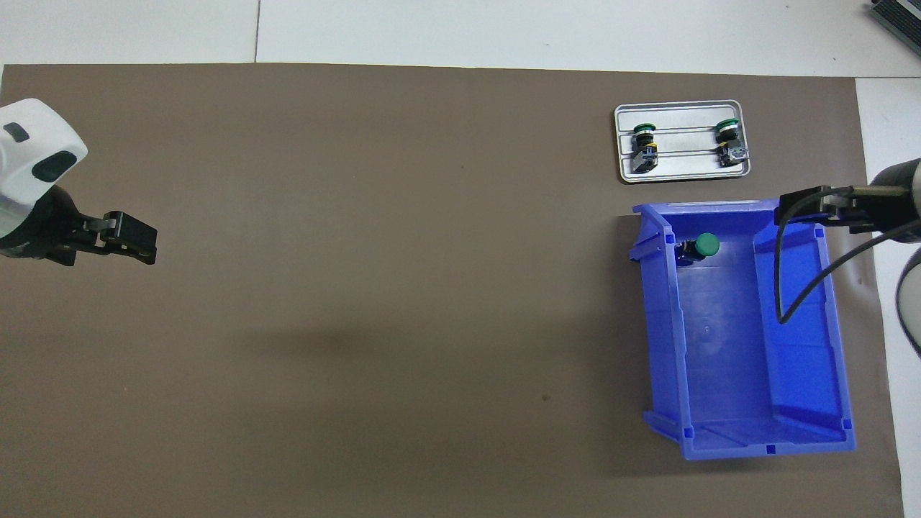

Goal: Place and press button with both arms

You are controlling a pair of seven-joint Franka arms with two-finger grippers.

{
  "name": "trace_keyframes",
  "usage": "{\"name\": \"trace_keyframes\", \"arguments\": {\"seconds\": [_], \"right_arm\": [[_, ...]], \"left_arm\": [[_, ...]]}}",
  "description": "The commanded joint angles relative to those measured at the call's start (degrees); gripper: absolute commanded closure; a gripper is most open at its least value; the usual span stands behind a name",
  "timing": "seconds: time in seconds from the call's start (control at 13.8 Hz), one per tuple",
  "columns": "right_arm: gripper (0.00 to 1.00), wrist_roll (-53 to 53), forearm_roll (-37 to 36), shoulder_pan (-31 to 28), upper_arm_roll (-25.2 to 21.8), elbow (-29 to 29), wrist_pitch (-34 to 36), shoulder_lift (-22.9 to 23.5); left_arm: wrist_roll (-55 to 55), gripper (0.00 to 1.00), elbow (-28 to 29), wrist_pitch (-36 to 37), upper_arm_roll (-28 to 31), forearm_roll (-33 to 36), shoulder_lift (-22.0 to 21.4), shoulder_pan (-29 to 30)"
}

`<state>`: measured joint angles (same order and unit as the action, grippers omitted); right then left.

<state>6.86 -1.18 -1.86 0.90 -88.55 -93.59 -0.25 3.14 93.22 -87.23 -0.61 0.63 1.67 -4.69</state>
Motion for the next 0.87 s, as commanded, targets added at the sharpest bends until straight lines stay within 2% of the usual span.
{"name": "trace_keyframes", "arguments": {"seconds": [0.0, 0.36, 0.8], "right_arm": [[0.03, 1.66, -0.41, 0.19, 0.68, 4.26, 2.80, 2.45], [0.01, 1.57, -0.23, 1.76, 0.77, 1.19, 5.61, 0.34], [0.00, 1.84, -0.23, 2.39, 0.68, 0.48, 5.18, -0.01]], "left_arm": [[0.20, 0.00, 0.29, 0.31, -0.45, 0.86, -0.79, 0.65], [0.20, 0.00, 0.29, 0.31, -0.45, 0.86, -0.79, 0.65], [0.20, 0.00, 0.29, 0.31, -0.45, 0.86, -0.79, 0.65]]}}
